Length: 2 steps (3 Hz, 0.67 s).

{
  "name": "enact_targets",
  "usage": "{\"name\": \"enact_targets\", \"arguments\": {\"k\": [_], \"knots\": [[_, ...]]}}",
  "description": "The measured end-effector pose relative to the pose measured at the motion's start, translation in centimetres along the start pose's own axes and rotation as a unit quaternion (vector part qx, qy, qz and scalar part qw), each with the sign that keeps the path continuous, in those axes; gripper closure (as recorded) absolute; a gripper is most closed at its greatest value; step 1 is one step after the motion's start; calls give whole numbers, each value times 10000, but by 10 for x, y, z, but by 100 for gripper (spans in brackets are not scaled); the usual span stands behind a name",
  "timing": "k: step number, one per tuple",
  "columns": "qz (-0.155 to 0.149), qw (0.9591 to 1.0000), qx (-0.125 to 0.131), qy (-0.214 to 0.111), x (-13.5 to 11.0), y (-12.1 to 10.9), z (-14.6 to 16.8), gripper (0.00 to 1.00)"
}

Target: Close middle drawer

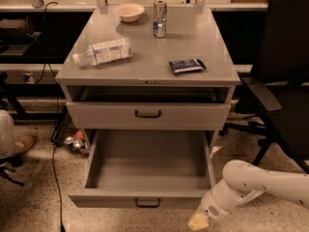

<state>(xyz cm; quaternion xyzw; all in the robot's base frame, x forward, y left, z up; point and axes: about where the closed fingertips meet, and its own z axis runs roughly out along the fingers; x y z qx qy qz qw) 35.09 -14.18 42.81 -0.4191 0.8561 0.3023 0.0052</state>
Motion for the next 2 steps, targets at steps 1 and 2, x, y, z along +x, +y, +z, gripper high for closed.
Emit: {"name": "enact_targets", "arguments": {"k": [1, 2], "knots": [[-505, 9956, 637, -475, -28, -22, -7, 100], [-1066, 9855, 951, -914, -59, -46, -8, 100]]}}
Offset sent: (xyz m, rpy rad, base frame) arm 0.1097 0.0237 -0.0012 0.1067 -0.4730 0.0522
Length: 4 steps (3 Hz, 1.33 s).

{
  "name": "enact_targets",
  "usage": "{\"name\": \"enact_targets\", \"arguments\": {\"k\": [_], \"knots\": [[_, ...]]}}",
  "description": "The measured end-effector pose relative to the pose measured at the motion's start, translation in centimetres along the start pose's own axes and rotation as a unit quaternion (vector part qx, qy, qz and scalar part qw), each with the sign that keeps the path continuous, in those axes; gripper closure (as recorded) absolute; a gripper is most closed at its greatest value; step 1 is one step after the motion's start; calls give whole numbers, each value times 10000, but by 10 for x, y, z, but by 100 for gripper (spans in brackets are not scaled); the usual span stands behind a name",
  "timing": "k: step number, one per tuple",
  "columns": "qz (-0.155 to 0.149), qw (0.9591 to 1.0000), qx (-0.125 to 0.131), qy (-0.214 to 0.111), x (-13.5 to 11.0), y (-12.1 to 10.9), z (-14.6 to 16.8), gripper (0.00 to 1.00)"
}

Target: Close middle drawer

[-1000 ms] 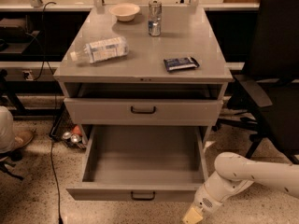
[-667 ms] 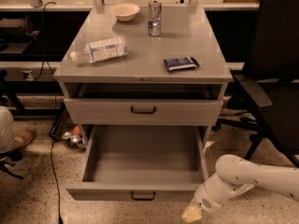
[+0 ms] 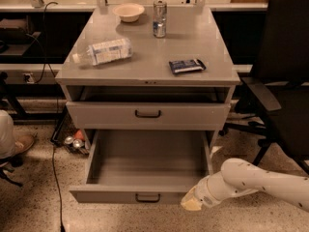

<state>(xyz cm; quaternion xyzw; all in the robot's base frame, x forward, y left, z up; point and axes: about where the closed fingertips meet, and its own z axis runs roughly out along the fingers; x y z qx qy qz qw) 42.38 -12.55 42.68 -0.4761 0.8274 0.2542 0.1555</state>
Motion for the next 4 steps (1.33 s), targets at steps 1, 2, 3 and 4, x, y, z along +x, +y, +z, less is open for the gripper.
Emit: {"name": "enact_targets", "arguments": {"k": [1, 2, 3, 4], "knots": [[-8, 10000, -16, -22, 1, -1, 5, 100], [-244, 9997, 19, -90, -8, -16, 17, 100], [-244, 9997, 19, -90, -8, -16, 17, 100], [-593, 9978, 101, -279, -26, -40, 30, 100]]}}
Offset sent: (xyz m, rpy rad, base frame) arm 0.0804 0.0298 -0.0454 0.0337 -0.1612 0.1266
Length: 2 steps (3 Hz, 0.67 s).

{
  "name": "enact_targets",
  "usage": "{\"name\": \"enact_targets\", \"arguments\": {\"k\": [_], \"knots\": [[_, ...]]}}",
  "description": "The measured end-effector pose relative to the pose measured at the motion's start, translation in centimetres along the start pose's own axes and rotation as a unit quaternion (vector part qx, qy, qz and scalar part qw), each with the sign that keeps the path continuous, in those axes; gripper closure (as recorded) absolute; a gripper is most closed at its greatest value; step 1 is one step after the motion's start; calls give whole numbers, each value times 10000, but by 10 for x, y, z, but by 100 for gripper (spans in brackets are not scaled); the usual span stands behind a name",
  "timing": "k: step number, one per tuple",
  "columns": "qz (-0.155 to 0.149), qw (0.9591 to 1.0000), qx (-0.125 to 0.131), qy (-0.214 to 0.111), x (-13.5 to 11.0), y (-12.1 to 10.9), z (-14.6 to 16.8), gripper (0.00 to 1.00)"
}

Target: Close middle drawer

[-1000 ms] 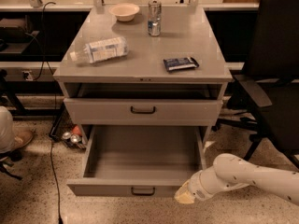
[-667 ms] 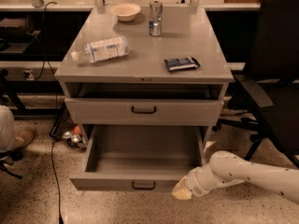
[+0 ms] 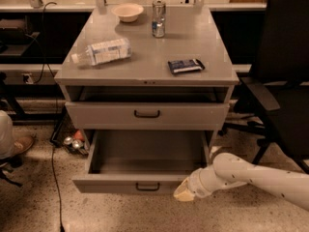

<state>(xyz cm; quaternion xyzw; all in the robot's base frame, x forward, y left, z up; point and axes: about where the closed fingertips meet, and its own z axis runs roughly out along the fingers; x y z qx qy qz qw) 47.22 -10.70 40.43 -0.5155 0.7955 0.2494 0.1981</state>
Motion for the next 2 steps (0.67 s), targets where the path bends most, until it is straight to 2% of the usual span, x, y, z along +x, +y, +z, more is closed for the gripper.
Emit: {"name": "enact_targets", "arguments": {"k": [1, 2], "knots": [[-36, 10000, 6, -11, 0, -1, 1, 100], [-476, 9987, 88, -166, -16, -32, 20, 100]]}}
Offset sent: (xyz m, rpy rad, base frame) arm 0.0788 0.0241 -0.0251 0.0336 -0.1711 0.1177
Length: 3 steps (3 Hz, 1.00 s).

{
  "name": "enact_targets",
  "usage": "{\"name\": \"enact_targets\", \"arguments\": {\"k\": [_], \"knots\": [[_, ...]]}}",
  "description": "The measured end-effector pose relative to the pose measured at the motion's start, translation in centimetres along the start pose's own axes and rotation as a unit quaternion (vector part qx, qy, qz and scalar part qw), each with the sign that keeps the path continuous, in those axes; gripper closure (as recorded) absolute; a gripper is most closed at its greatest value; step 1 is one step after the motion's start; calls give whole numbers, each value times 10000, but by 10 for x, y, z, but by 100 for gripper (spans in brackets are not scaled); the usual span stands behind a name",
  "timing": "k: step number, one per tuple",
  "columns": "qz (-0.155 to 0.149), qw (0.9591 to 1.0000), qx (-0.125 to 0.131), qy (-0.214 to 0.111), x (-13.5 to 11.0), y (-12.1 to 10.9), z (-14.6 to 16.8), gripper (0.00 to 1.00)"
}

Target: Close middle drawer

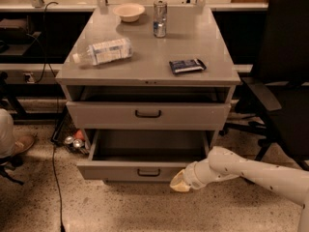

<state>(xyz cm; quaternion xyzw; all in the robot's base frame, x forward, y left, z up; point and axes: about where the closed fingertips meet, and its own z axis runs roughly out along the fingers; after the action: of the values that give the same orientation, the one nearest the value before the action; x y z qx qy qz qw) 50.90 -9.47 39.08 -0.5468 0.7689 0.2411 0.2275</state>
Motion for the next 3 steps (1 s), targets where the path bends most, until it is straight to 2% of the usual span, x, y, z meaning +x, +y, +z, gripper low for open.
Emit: {"name": "enact_targets", "arguments": {"k": [1, 2, 3], "knots": [[-45, 10000, 39, -7, -1, -2, 0, 100], [-393, 9986, 351, -66, -7, -17, -3, 100], [-707, 9955, 613, -159, -14, -37, -2, 100]]}}
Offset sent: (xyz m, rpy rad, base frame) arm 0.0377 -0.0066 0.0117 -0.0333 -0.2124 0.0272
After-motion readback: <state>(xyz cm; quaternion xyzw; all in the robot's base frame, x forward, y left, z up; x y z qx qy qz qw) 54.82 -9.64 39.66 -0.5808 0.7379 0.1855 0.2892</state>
